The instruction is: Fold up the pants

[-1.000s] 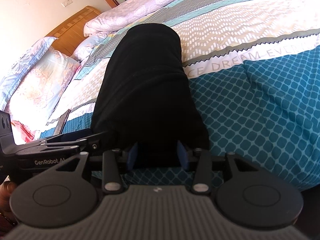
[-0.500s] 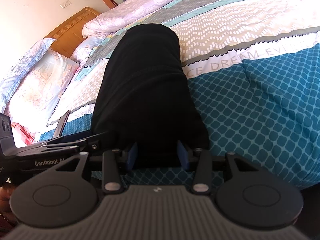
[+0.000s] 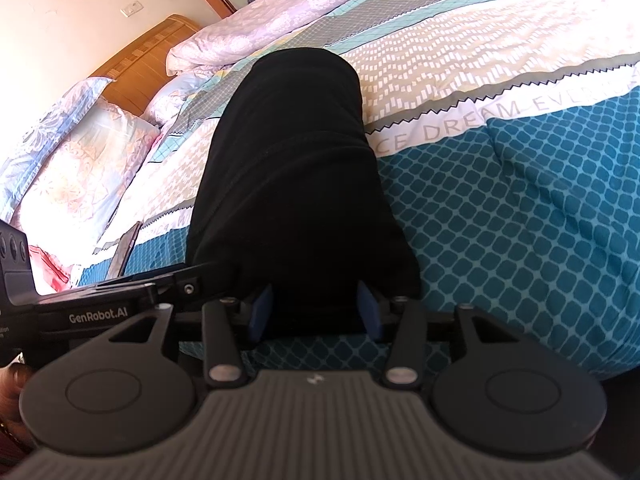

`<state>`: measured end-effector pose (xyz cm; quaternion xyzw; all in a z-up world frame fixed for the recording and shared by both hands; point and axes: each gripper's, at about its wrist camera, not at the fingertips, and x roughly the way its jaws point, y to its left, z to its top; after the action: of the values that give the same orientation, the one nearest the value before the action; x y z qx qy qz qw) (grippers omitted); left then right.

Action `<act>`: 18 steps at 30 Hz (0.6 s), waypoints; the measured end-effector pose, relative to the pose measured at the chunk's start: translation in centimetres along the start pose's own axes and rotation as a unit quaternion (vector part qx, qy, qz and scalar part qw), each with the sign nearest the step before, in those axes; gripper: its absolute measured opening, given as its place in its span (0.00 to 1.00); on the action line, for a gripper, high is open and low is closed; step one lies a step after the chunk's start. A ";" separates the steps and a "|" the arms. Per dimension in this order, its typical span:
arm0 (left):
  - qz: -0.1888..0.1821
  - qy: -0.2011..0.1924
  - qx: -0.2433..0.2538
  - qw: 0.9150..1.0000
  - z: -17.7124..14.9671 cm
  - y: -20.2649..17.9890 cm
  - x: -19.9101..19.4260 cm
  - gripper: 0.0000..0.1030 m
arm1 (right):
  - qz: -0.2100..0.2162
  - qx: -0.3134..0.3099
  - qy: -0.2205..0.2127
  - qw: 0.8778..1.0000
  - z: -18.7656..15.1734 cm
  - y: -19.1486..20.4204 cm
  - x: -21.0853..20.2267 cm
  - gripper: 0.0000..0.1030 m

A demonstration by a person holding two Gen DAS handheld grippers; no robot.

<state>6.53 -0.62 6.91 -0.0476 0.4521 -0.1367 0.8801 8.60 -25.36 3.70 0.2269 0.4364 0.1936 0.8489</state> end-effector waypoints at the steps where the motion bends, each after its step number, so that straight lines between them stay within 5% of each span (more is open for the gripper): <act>1: 0.000 0.000 0.001 1.000 0.0 0.0 0.0 1.00 | 0.001 0.001 -0.001 1.000 0.0 0.0 0.0 0.49; 4: -0.005 0.001 -0.004 1.000 -0.1 0.1 0.0 1.00 | 0.012 0.013 -0.004 1.000 -0.1 -0.4 0.0 0.54; 8: -0.025 -0.002 0.006 1.000 0.2 0.4 -1.1 1.00 | 0.024 0.013 -0.005 1.000 -0.1 -0.2 -0.4 0.72; 13: -0.039 -0.096 0.006 0.995 0.2 3.0 -6.5 1.00 | 0.016 -0.053 -0.042 0.998 -0.1 0.8 -3.6 0.72; 15: -0.040 -0.109 -0.026 0.993 0.4 5.3 -7.5 1.00 | 0.004 -0.054 -0.064 0.996 0.0 0.2 -4.7 0.73; 18: -0.078 -0.076 -0.112 0.988 0.9 9.1 -6.6 1.00 | 0.000 -0.011 -0.095 0.995 0.9 -1.4 -5.3 0.79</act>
<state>5.39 9.96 10.68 -0.1908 0.3910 -0.1491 0.8880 6.67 -29.46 6.85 0.2350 0.3519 0.1762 0.8887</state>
